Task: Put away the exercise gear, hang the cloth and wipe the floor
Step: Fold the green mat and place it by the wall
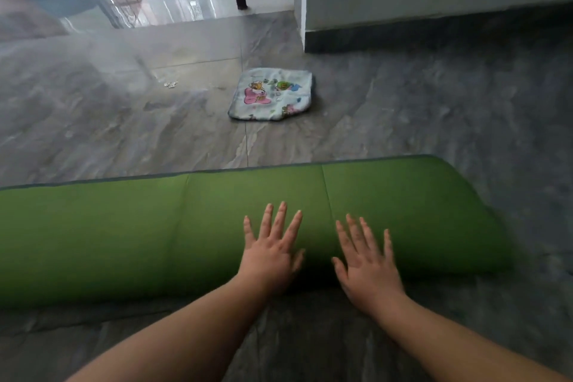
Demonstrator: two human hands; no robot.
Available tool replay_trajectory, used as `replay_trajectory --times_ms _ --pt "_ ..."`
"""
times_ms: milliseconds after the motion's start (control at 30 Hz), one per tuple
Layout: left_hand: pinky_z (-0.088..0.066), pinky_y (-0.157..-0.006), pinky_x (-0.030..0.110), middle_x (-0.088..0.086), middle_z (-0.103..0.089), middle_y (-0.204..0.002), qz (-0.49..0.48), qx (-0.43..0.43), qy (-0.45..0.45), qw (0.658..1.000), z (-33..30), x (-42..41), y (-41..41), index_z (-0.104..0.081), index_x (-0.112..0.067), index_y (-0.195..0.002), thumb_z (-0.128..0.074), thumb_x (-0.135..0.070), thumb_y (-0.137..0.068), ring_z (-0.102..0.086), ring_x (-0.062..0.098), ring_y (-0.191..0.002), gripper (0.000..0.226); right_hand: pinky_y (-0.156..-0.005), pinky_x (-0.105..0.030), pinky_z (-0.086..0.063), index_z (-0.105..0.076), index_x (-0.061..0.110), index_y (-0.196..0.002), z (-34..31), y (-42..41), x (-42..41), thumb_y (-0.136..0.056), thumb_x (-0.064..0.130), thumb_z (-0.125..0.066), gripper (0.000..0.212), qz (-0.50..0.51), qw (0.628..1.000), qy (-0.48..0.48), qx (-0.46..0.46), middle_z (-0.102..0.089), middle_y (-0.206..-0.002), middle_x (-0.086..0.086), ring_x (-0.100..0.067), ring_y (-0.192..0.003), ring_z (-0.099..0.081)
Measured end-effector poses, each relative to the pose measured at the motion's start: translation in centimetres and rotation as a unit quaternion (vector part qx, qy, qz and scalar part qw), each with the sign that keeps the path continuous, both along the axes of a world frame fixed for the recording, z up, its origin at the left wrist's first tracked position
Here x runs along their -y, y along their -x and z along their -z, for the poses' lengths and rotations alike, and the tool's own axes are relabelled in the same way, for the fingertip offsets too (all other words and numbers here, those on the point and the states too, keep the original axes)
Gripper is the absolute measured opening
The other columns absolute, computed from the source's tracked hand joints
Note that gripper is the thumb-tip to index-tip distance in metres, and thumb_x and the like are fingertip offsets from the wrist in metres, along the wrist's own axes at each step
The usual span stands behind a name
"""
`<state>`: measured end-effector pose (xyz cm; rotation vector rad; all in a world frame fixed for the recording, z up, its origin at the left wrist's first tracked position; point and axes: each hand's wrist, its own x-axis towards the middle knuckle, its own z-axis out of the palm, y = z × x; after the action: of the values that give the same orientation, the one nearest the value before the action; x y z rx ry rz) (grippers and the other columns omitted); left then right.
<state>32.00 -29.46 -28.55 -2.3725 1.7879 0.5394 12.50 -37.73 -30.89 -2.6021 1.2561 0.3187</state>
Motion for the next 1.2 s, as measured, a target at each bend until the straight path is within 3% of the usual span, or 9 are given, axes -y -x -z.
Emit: replay_trajectory --times_ms 67,200,433,733,833,900,1000,1100,1200 --pt "0.011 -0.109 0.068 0.001 0.03 -0.156 0.015 -0.001 -0.008 1.0 0.8 1.1 1.8 0.024 -0.038 -0.146 -0.019 -0.059 -0.095 0.034 0.027 -0.14 0.07 -0.112 -0.061 -0.005 -0.017 0.023 -0.155 0.9 1.5 0.9 -0.093 0.054 -0.029 0.07 0.018 1.0 -0.001 -0.009 -0.012 -0.163 -0.001 -0.022 -0.149 -0.009" --pt "0.014 -0.104 0.071 -0.002 0.026 -0.158 0.038 0.006 -0.026 0.999 3.6 2.2 3.6 0.02 -0.043 -0.146 -0.015 -0.059 -0.095 0.032 0.026 -0.141 0.064 -0.113 -0.06 0.011 0.004 0.029 -0.154 2.9 2.0 2.9 -0.095 0.055 -0.018 0.069 0.018 1.0 0.009 -0.008 0.013 -0.161 0.006 -0.019 -0.149 0.009" --pt "0.017 -0.105 0.069 -0.001 0.022 -0.16 0.016 0.005 -0.029 0.999 8.7 3.0 3.0 0.021 -0.044 -0.145 -0.01 -0.061 -0.093 0.031 0.024 -0.142 0.063 -0.116 -0.055 0.009 0.005 0.027 -0.154 7.7 2.5 5.1 -0.093 0.057 -0.014 0.071 0.065 0.998 0.023 -0.014 0.009 -0.162 0.004 -0.018 -0.15 0.008" --pt "0.021 -0.104 0.069 -0.002 0.029 -0.157 0.027 -0.068 -0.044 0.996 8.5 3.4 2.0 0.02 -0.045 -0.145 -0.018 -0.062 -0.094 0.035 0.022 -0.14 0.066 -0.116 -0.056 0.01 0.016 0.027 -0.152 7.2 2.1 5.2 -0.096 0.055 -0.015 0.07 0.063 0.997 -0.007 -0.052 0.021 -0.161 0.003 -0.018 -0.147 0.02" --pt "0.016 -0.108 0.066 0.001 0.027 -0.158 0.051 -0.063 -0.036 0.996 7.5 3.0 1.3 0.016 -0.042 -0.148 -0.025 -0.061 -0.095 0.031 0.024 -0.142 0.07 -0.118 -0.054 0.006 0.011 0.025 -0.154 6.2 1.8 4.8 -0.097 0.054 -0.022 0.071 0.082 0.996 0.0 -0.042 0.015 -0.163 0.001 -0.02 -0.149 0.014" --pt "0.01 -0.112 0.065 0.005 0.021 -0.16 0.084 -0.036 0.005 0.996 7.2 1.7 1.2 0.012 -0.04 -0.149 -0.028 -0.054 -0.097 0.027 0.026 -0.143 0.068 -0.119 -0.054 -0.001 -0.003 0.023 -0.156 5.3 2.4 3.8 -0.095 0.049 -0.039 0.075 0.144 0.989 0.03 0.012 0.003 -0.164 -0.002 -0.024 -0.15 0.002" --pt "0.006 -0.113 0.064 0.003 0.006 -0.162 0.118 -0.03 0.065 0.99 7.2 -0.2 2.3 0.002 -0.039 -0.152 -0.031 -0.043 -0.098 0.019 0.028 -0.146 0.063 -0.116 -0.055 -0.014 -0.028 0.015 -0.151 4.4 4.7 1.6 -0.084 0.031 -0.065 0.079 0.268 0.954 0.056 0.121 -0.018 -0.161 -0.011 -0.032 -0.147 -0.016" --pt "0.009 -0.111 0.067 0.0 0.009 -0.162 0.108 -0.037 0.047 0.992 7.1 -0.9 4.2 0.004 -0.04 -0.151 -0.028 -0.042 -0.098 0.02 0.027 -0.146 0.061 -0.116 -0.048 -0.02 -0.035 0.005 -0.146 4.7 7.0 0.2 -0.077 0.009 -0.074 0.08 0.376 0.897 0.051 0.227 -0.023 -0.157 -0.021 -0.038 -0.143 -0.022" --pt "0.016 -0.106 0.07 -0.003 0.02 -0.158 0.097 -0.037 0.032 0.994 6.5 -0.6 5.8 0.009 -0.044 -0.149 -0.022 -0.051 -0.097 0.024 0.025 -0.145 0.061 -0.113 -0.038 -0.028 -0.029 0.006 -0.148 4.6 7.6 0.4 -0.08 0.002 -0.07 0.079 0.547 0.769 -0.014 0.33 -0.03 -0.153 -0.02 -0.033 -0.138 -0.034"
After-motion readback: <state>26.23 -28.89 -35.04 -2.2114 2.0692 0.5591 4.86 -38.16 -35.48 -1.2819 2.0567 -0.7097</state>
